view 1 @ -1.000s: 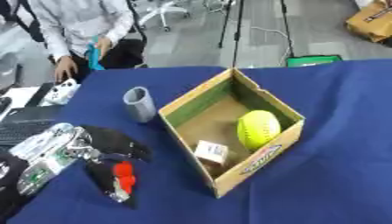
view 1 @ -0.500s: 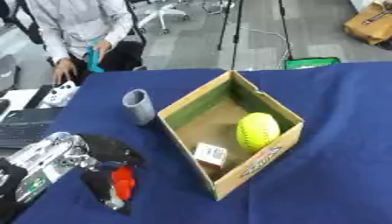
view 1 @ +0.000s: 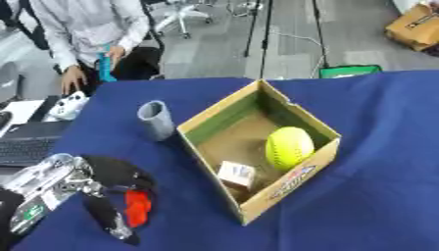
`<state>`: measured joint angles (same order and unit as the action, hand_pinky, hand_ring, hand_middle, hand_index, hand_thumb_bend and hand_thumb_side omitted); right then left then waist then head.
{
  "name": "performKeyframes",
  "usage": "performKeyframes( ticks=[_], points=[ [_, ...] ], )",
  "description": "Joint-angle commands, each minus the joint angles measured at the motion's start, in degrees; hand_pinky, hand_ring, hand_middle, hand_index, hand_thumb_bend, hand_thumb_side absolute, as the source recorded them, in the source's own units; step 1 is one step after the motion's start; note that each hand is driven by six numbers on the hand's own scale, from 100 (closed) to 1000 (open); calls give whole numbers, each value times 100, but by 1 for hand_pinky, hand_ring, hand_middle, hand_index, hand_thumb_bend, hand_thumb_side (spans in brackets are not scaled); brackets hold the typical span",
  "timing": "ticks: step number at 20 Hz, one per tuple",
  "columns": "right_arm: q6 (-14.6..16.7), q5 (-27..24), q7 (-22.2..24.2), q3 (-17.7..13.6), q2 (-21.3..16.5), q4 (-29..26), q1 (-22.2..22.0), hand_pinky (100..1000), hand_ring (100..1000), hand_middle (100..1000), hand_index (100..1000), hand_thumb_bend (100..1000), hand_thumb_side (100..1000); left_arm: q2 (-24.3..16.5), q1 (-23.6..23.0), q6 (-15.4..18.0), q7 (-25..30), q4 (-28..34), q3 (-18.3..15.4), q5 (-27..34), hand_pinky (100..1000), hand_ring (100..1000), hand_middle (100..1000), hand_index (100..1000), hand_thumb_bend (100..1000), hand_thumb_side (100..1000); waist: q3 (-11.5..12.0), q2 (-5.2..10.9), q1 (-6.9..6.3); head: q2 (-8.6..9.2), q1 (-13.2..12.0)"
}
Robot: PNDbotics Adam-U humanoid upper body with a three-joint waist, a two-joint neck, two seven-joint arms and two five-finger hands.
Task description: Pick up objects on the table and place them in the box.
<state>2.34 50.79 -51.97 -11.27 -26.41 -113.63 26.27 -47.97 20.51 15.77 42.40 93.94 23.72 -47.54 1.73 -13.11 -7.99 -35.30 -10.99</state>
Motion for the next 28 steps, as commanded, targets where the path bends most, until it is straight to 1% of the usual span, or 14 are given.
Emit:
performKeyframes(
  ticks=[1,3,6,12,15,22,28],
  points=[
    [14,-31,1,-50,-75,-96,93,624,472,355,469,100,585,-245,21,22,-61,6,-112,-10,1000,1000,966,994,735,875,9,65,29,44,27],
    [13,-34,1,-51,-71,-96,91,624,472,355,469,100,584,-208,34,20,-111,27,-133,18,1000,1000,969,1000,727,881,13,62,32,50,35],
    [10,-37,1,-51,-68,-96,89,624,472,355,469,100,584,-164,34,-9,-341,73,-153,92,1000,1000,970,1000,726,882,14,57,36,60,43],
    [11,-44,1,-49,-64,-96,91,624,472,354,469,100,584,-135,37,2,-719,-41,-104,-29,1000,1000,967,1000,715,883,1,55,45,76,39],
    [11,-48,1,-50,-55,-96,98,624,472,355,469,100,585,-96,37,-6,-836,-112,-96,-36,1000,996,954,1000,684,889,-9,55,56,106,38],
    [12,-76,1,-48,-51,-96,95,625,472,354,470,100,585,-45,88,-9,-929,-215,-65,-132,997,985,949,1000,670,879,-15,49,61,95,42],
    [17,-102,1,-42,-47,-96,98,625,472,354,470,100,586,-1,144,-62,-971,-287,-93,-308,1000,1000,956,1000,686,877,-25,47,58,98,53]
  ],
)
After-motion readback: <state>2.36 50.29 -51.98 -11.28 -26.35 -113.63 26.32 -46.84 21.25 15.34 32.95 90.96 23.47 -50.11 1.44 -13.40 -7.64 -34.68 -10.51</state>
